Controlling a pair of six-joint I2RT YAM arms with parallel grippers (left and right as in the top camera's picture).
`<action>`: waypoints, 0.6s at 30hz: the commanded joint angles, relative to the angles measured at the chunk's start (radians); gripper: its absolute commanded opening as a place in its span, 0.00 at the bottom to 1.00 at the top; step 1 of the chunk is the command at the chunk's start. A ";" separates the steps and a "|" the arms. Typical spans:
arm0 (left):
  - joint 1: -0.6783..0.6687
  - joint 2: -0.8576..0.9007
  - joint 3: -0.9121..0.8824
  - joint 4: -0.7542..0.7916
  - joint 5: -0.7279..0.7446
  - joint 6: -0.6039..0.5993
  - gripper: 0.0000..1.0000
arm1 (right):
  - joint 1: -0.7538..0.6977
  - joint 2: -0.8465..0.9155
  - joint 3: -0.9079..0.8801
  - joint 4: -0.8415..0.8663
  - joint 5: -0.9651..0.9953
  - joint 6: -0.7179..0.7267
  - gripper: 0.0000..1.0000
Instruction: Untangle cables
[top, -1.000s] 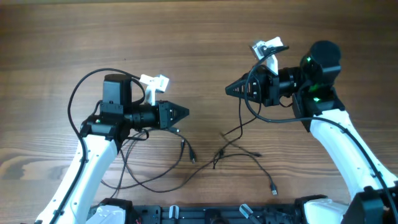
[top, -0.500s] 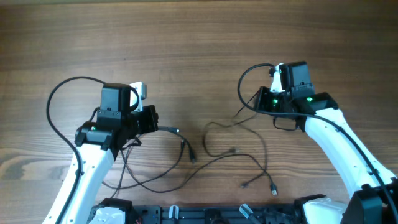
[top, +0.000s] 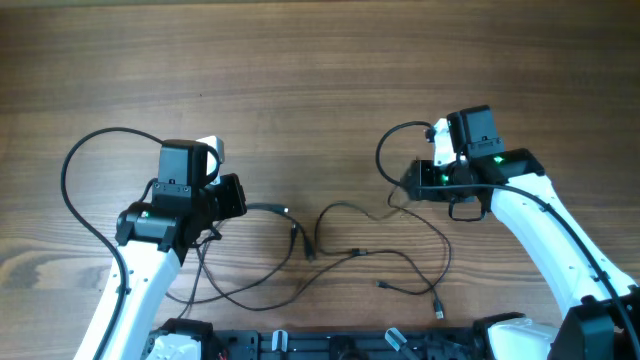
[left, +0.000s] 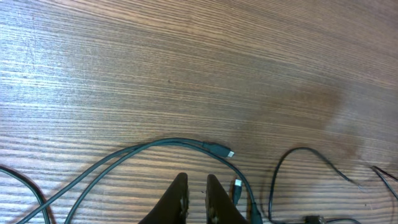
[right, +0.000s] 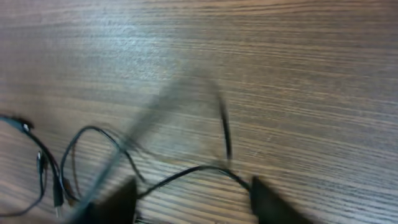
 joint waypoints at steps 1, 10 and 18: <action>-0.005 -0.009 0.002 -0.008 -0.013 -0.004 0.12 | 0.003 -0.002 0.003 -0.016 0.024 -0.016 0.77; -0.005 -0.009 0.002 -0.025 -0.013 -0.005 0.12 | 0.010 0.026 -0.055 0.018 0.004 0.002 0.98; -0.005 -0.009 0.002 -0.034 -0.013 -0.005 0.11 | 0.019 0.207 -0.063 0.210 0.046 0.658 1.00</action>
